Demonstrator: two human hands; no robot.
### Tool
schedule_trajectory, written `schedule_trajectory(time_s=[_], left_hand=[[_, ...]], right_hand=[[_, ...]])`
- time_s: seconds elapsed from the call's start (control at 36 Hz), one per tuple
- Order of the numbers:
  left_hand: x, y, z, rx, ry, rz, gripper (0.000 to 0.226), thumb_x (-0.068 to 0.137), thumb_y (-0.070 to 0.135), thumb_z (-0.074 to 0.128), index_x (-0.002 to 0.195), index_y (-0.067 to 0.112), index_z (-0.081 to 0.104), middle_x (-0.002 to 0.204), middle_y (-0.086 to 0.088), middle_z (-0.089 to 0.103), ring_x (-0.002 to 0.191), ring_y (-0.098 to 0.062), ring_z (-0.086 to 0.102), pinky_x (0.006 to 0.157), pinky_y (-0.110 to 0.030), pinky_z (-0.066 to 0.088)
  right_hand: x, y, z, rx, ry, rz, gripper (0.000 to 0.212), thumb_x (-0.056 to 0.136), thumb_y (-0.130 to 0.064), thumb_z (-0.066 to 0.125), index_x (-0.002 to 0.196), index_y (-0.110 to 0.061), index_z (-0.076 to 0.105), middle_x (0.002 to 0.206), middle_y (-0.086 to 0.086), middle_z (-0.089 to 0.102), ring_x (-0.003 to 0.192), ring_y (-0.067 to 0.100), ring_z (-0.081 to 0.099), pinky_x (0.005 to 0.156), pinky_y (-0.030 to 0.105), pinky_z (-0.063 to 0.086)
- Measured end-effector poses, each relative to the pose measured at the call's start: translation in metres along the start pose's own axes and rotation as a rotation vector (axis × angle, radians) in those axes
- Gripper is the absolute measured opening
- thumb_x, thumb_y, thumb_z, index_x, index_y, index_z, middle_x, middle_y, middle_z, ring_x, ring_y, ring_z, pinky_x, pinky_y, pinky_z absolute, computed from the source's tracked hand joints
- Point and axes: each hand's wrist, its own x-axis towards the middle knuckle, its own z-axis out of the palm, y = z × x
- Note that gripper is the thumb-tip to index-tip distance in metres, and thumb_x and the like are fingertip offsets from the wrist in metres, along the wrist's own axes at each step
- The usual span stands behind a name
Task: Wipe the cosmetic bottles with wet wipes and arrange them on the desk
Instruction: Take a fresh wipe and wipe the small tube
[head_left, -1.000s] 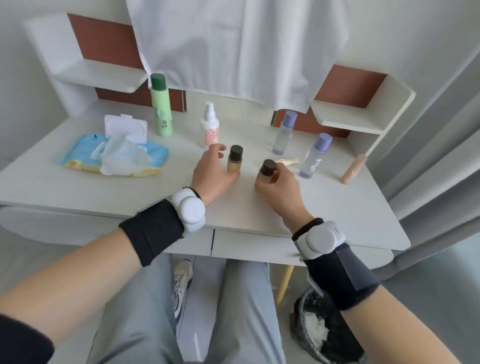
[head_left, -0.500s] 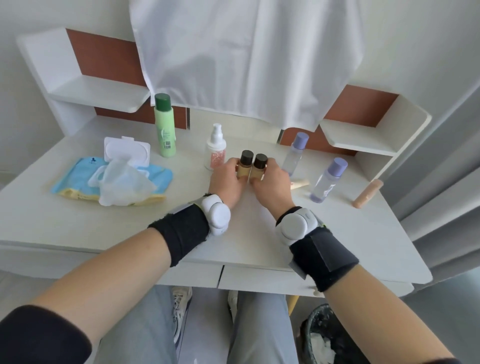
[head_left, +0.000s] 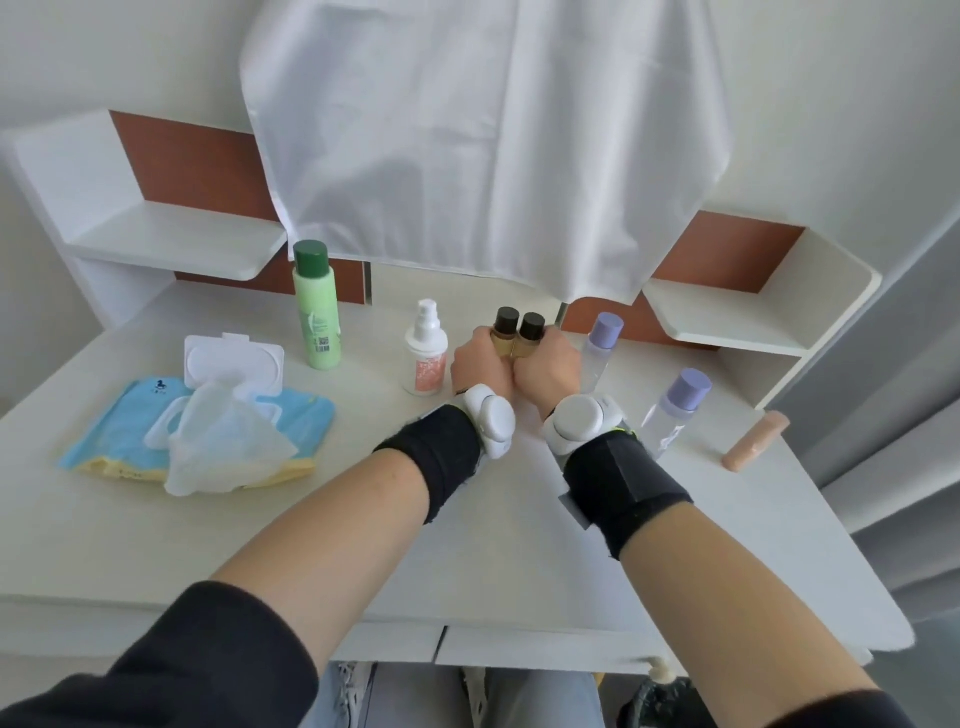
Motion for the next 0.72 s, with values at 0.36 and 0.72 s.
schedule_trajectory(time_s=[0.36,0.72], left_hand=[[-0.003,-0.003,-0.001,0.059,-0.007,0.006,0.021,0.087,0.006,0.052,0.106,0.006,0.045,0.106,-0.015,0.061,0.097,-0.034,0.058,0.080,-0.042,0.047],[-0.072,-0.014,-0.047,0.002,-0.103,0.101,0.043,0.091,0.013,0.057,0.133,0.008,0.050,0.126,-0.009,0.060,0.112,-0.025,0.058,0.094,-0.028,0.042]], right_hand=[[-0.013,0.005,0.000,0.127,-0.062,0.004,0.051,0.091,-0.006,0.050,0.139,-0.006,0.033,0.127,0.016,0.056,0.120,0.033,0.054,0.087,0.031,0.040],[-0.070,0.003,-0.016,0.214,0.018,-0.101,0.054,0.088,-0.001,0.045,0.139,-0.018,0.043,0.133,0.003,0.052,0.115,0.024,0.055,0.099,0.039,0.047]])
